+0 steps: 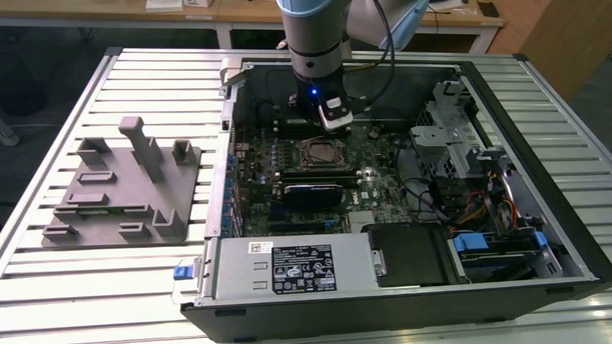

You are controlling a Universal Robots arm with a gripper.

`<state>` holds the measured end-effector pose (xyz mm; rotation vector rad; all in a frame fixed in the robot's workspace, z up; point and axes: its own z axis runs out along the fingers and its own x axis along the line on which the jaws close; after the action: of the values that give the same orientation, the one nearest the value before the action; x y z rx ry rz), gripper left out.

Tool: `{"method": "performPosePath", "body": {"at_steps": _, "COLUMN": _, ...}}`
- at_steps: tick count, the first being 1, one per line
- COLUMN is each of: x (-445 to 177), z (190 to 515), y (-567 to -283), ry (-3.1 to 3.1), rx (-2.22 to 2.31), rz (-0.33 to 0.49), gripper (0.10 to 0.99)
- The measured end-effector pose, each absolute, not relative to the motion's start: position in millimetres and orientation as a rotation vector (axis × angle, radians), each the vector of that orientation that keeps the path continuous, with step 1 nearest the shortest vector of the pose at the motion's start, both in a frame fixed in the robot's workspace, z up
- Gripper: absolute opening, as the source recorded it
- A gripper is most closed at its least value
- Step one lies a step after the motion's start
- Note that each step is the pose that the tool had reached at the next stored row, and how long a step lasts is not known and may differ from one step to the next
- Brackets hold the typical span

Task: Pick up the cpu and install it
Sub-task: 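Install the first cpu locking lever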

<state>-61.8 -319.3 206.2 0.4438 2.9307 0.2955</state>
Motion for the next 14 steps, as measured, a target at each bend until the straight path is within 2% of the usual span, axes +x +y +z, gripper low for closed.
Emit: {"method": "performPosePath", "body": {"at_steps": 14, "x": -66.3, "z": 200.8, "y": -318.4, "ry": 2.912, "rx": 0.517, "rz": 0.285, "gripper": 0.106}}
